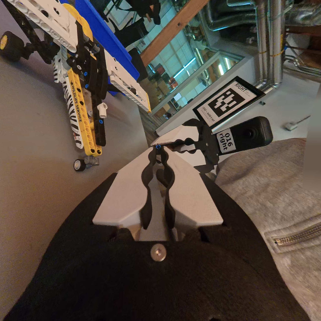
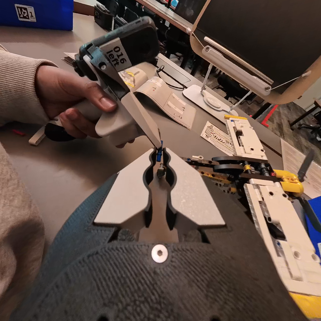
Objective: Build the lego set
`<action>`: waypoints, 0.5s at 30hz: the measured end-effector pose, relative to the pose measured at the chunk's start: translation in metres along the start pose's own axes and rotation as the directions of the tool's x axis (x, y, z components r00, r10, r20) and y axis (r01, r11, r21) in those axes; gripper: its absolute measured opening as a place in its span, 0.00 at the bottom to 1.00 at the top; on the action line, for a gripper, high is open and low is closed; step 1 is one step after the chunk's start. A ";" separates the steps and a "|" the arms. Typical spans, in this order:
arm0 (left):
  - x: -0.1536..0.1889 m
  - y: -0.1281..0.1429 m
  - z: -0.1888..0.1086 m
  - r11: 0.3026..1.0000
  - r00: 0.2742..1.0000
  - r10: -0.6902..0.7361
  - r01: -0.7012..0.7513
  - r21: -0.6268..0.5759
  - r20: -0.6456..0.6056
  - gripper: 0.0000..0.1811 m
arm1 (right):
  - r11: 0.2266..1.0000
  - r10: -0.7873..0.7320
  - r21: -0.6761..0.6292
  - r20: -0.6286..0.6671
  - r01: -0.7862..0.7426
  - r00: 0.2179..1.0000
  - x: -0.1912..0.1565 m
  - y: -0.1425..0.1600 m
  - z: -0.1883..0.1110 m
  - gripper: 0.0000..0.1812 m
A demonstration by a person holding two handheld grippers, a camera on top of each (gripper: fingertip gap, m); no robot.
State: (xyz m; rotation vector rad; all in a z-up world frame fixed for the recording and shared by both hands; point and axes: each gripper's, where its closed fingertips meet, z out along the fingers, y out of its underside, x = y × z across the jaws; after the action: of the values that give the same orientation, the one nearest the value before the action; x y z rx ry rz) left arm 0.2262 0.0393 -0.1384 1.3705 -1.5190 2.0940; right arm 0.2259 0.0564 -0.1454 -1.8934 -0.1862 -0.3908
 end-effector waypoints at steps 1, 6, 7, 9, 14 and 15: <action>-0.002 0.000 0.000 1.000 1.000 0.009 -0.009 -0.001 0.017 0.02 | 1.000 0.010 -0.008 -0.004 -0.010 1.000 0.001 0.002 0.002 0.03; -0.013 -0.005 -0.005 0.999 0.995 0.039 -0.040 0.013 0.088 0.15 | 0.998 0.037 -0.052 -0.039 -0.039 0.999 0.006 0.011 0.008 0.00; -0.016 -0.009 -0.009 0.999 0.994 0.038 -0.041 0.030 0.103 0.14 | 0.997 0.043 -0.055 -0.042 -0.046 0.998 0.008 0.012 0.008 0.00; -0.020 -0.016 -0.016 0.998 0.993 0.028 -0.035 0.060 0.112 0.12 | 0.991 0.100 -0.081 -0.036 -0.102 0.994 0.011 0.018 0.009 0.00; -0.030 -0.014 -0.017 0.998 0.987 0.029 -0.037 0.050 0.156 0.12 | 0.961 0.229 -0.150 -0.036 -0.231 0.973 0.020 0.037 0.012 0.00; -0.033 -0.013 -0.017 0.998 0.982 0.043 -0.050 0.037 0.182 0.12 | 0.956 0.234 -0.167 -0.051 -0.239 0.971 0.023 0.041 0.009 0.00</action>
State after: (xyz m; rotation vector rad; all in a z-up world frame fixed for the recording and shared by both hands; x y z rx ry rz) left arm 0.2426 0.0702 -0.1565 1.5944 -1.5977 2.0890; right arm 0.2622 0.0493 -0.1763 -2.0506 0.0988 -0.2789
